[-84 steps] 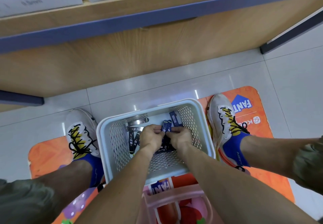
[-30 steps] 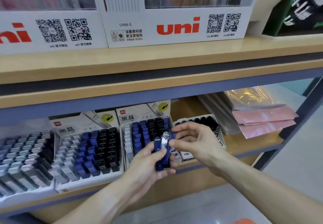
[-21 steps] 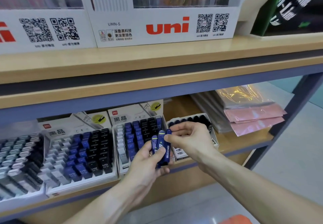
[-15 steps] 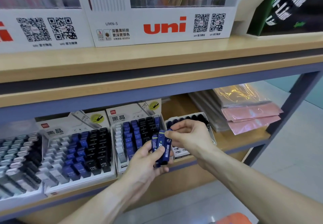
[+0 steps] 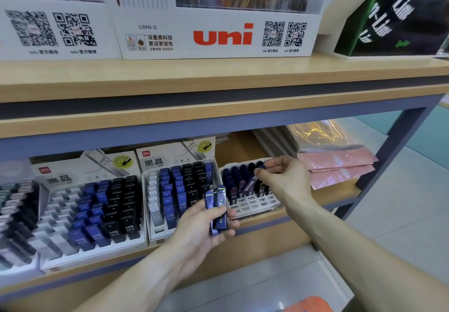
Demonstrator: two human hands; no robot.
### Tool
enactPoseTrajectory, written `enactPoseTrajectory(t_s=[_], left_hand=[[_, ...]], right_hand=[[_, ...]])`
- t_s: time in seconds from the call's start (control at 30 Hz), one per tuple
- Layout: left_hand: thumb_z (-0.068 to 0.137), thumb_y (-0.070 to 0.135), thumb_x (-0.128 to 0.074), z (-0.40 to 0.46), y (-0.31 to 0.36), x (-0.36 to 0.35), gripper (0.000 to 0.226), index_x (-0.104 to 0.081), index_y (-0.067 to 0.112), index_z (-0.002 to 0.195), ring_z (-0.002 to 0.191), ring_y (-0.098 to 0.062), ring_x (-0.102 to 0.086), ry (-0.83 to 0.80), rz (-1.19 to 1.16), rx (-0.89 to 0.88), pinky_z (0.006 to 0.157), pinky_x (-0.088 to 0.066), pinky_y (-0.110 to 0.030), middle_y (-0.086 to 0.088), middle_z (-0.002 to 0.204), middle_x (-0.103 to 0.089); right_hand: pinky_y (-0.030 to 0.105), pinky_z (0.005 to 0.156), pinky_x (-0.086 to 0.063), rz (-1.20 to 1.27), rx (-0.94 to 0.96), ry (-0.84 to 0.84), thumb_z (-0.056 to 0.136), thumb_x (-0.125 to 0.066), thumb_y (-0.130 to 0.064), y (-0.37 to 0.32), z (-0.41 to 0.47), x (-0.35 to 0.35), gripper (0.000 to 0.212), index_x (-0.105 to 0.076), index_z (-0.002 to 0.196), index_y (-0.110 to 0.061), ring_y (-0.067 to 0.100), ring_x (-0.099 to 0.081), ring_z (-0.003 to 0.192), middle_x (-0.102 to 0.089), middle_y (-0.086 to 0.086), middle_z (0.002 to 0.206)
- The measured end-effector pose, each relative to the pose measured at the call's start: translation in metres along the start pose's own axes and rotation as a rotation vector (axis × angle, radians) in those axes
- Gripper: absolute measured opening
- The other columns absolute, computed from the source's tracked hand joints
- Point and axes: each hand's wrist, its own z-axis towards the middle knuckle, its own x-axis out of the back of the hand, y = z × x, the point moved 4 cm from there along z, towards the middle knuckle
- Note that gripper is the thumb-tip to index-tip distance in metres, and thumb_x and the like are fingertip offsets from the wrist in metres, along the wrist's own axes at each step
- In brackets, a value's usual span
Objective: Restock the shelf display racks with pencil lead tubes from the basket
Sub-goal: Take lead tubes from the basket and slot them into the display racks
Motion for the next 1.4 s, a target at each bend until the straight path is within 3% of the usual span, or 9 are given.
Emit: enactPoseTrajectory(t_s=[0.1,0.37,0.57,0.77,1.1,1.23,1.3,1.37,1.4], left_hand=[[0.099,0.0,-0.057,0.002,-0.003,-0.003,0.02,-0.062,-0.001,0.118,0.075,-0.031,-0.07,0.01,-0.022,0.014,0.068,-0.057,-0.038,-0.02,0.092,-0.075],[0.099,-0.004,-0.051,0.004,-0.01,-0.009,0.023,-0.059,-0.004,0.121,0.073,-0.031,-0.068,0.017,-0.045,0.041,0.06,-0.058,-0.034,-0.022,0.092,-0.074],[0.099,-0.001,-0.057,0.005,-0.015,-0.006,0.026,-0.058,-0.002,0.125,0.08,-0.032,-0.071,0.024,-0.026,0.045,0.064,-0.06,-0.036,-0.022,0.103,-0.076],[0.097,0.003,-0.063,0.005,-0.017,-0.003,0.017,-0.066,0.006,0.114,0.081,-0.028,-0.074,0.031,0.021,-0.003,0.06,-0.057,-0.031,-0.017,0.101,-0.077],[0.096,0.008,-0.067,0.005,-0.023,-0.002,0.019,-0.064,0.004,0.114,0.074,-0.025,-0.07,0.028,0.038,0.006,0.056,-0.051,-0.029,-0.015,0.093,-0.076],[0.096,0.008,-0.068,0.004,-0.025,-0.002,0.018,-0.063,0.005,0.112,0.073,-0.024,-0.071,0.023,0.035,0.012,0.054,-0.05,-0.028,-0.014,0.093,-0.075],[0.095,0.009,-0.068,0.005,-0.025,-0.001,0.02,-0.062,0.006,0.114,0.072,-0.022,-0.07,0.02,0.045,0.008,0.053,-0.047,-0.027,-0.013,0.093,-0.075],[0.094,0.01,-0.069,0.006,-0.026,-0.001,0.023,-0.063,0.005,0.116,0.071,-0.021,-0.068,0.016,0.068,0.0,0.052,-0.045,-0.027,-0.012,0.093,-0.076],[0.094,0.01,-0.07,0.008,-0.026,-0.001,0.024,-0.064,0.005,0.117,0.07,-0.021,-0.068,0.015,0.076,-0.004,0.051,-0.043,-0.026,-0.012,0.092,-0.076]], right_hand=[[0.032,0.072,-0.057,-0.079,0.028,0.01,0.075,-0.088,-0.026,0.005,0.002,-0.005,0.019,-0.07,0.079,-0.024,0.011,-0.069,0.074,-0.071,-0.008,0.075],[0.024,0.069,-0.054,-0.267,0.094,-0.024,0.075,-0.087,-0.03,0.015,0.001,-0.021,0.021,-0.07,0.084,-0.022,0.005,-0.067,0.073,-0.069,-0.013,0.073],[0.029,0.074,-0.057,-0.359,0.227,-0.072,0.079,-0.084,-0.027,0.014,-0.004,-0.031,0.019,-0.066,0.084,-0.026,0.008,-0.068,0.075,-0.068,-0.013,0.076],[0.035,0.071,-0.057,-0.436,0.349,-0.142,0.078,-0.082,-0.022,0.012,-0.012,-0.04,0.014,-0.068,0.081,-0.022,0.013,-0.067,0.071,-0.069,-0.008,0.073],[0.035,0.077,-0.058,-0.444,0.329,-0.202,0.083,-0.077,-0.016,0.016,-0.015,-0.038,0.013,-0.074,0.095,-0.022,0.012,-0.068,0.078,-0.072,-0.008,0.082],[0.035,0.079,-0.059,-0.429,0.324,-0.148,0.083,-0.076,-0.019,0.007,-0.015,-0.031,0.02,-0.075,0.102,-0.025,0.009,-0.069,0.08,-0.072,-0.011,0.088],[0.033,0.072,-0.059,-0.334,0.257,-0.156,0.081,-0.079,-0.032,-0.002,-0.024,-0.025,0.017,-0.071,0.096,-0.028,0.007,-0.068,0.073,-0.071,-0.011,0.08],[0.033,0.066,-0.06,-0.179,0.088,-0.293,0.075,-0.085,-0.045,-0.005,-0.037,-0.026,0.029,-0.071,0.089,-0.024,0.012,-0.071,0.067,-0.073,-0.004,0.076],[0.035,0.064,-0.062,-0.096,-0.012,-0.378,0.072,-0.089,-0.043,-0.004,-0.044,-0.029,0.034,-0.071,0.088,-0.02,0.017,-0.073,0.066,-0.074,0.002,0.077]])
